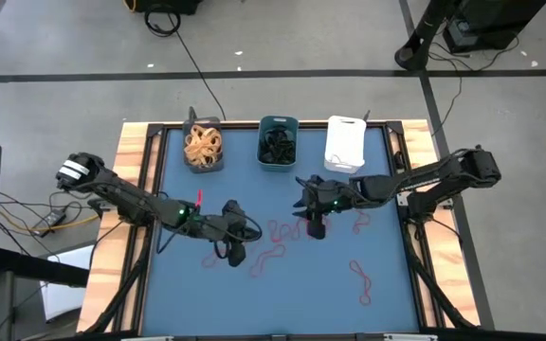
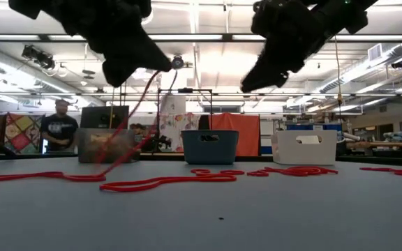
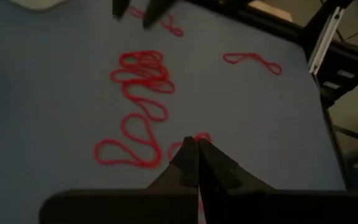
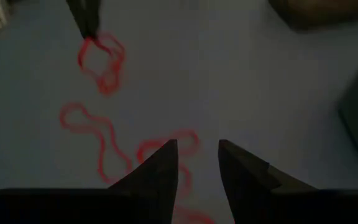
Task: Sort rubber bands into baskets
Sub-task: Put the red rubber band into the white bin
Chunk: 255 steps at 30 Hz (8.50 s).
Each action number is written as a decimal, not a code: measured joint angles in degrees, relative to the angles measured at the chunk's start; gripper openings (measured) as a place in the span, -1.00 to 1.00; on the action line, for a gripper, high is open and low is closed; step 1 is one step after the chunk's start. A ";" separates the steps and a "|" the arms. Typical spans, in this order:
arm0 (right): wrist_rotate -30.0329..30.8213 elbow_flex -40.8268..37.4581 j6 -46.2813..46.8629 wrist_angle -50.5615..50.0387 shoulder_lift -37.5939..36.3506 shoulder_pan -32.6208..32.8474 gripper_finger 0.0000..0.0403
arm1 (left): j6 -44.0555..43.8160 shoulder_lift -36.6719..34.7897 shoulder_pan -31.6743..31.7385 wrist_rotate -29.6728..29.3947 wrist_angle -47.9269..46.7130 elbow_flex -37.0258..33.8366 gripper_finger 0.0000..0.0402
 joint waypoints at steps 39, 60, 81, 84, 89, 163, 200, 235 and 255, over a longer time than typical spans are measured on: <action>-1.20 -0.04 -2.40 32.94 17.08 2.72 -0.97 | 6.86 0.40 3.69 -5.42 5.20 0.54 -0.85; 29.48 -0.04 -10.44 -8.10 -13.65 -0.99 -0.99 | 6.69 1.41 3.71 -7.46 3.14 0.00 -0.29; 29.88 -0.04 -13.62 -18.57 -24.54 -28.90 -0.94 | 6.62 12.09 3.71 -7.56 9.03 -0.04 -0.29; 29.57 -0.04 -11.75 -19.42 -22.12 -31.30 -0.89 | 6.60 12.07 3.62 -7.53 8.50 -0.04 -0.29; 29.14 -0.04 -9.07 -21.18 -18.72 -33.29 -0.79 | 5.28 12.07 3.56 -4.61 4.55 -0.02 -0.29; 18.06 -0.04 10.85 -9.07 -5.60 5.65 0.08 | -17.86 11.43 -12.53 3.78 -40.51 4.73 -0.33; 3.16 -0.07 0.49 21.52 12.32 10.96 -0.02 | 6.18 17.95 -8.75 -9.00 -31.47 24.19 -1.00; -2.84 -0.04 3.89 27.59 16.21 9.79 -0.95 | 18.19 17.82 -5.19 -7.86 -19.98 26.27 -0.94; 24.66 -0.04 -2.49 -12.41 -14.02 -1.55 -0.98 | 15.82 17.79 -5.40 -7.87 -7.52 16.22 -0.41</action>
